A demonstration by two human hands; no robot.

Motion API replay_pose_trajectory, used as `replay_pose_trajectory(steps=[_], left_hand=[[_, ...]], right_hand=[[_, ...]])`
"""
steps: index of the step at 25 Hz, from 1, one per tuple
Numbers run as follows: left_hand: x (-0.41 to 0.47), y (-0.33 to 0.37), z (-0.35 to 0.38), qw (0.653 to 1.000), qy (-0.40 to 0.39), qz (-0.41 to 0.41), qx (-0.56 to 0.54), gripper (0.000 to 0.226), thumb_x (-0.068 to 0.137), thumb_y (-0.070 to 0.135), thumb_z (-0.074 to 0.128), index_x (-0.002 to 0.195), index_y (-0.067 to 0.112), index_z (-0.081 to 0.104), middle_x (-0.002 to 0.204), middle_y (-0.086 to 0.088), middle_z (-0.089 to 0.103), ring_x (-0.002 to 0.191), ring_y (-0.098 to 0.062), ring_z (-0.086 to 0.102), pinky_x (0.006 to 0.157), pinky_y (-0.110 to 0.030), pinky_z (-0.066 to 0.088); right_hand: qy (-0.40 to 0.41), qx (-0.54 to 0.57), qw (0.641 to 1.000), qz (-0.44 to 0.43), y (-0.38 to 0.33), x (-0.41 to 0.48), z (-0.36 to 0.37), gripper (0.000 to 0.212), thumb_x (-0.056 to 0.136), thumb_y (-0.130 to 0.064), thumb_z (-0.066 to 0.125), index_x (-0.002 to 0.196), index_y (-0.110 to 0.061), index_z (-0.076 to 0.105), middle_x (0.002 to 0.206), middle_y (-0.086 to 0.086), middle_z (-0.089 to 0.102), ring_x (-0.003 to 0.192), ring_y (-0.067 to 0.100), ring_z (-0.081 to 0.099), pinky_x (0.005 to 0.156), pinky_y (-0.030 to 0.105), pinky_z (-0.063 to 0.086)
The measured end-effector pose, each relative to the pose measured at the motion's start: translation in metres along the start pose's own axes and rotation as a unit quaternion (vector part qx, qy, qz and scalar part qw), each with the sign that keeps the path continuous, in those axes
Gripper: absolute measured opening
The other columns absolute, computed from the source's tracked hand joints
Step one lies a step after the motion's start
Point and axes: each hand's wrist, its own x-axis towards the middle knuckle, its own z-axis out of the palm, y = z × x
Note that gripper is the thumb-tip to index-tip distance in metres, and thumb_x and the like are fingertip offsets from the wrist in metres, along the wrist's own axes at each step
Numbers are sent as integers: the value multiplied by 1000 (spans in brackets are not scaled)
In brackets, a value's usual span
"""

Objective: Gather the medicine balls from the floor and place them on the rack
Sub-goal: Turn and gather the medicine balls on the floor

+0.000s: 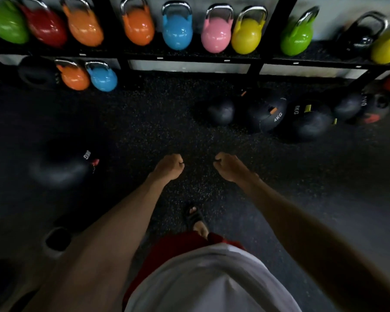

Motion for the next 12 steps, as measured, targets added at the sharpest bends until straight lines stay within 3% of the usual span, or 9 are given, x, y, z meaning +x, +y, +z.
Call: replay_pose_trajectory(steps=[3, 12], left_hand=[[-50, -42, 29, 1000, -1, -3, -4, 32, 103, 29, 47, 129, 14, 58, 124, -12, 64, 111, -29, 62, 94, -42, 52], [-169, -191, 110, 999, -31, -40, 9, 27, 100, 32, 51, 119, 18, 65, 120, -12, 68, 108, -32, 64, 88, -38, 52]], right_hand=[[-33, -4, 999, -15, -19, -43, 48, 37, 102, -31, 46, 129, -8, 56, 109, 17, 68, 95, 33, 66, 80, 41, 54], [-74, 13, 997, -5, -65, -145, 209, 32, 101, -28, 43, 120, -9, 61, 115, 19, 66, 105, 35, 65, 88, 43, 54]])
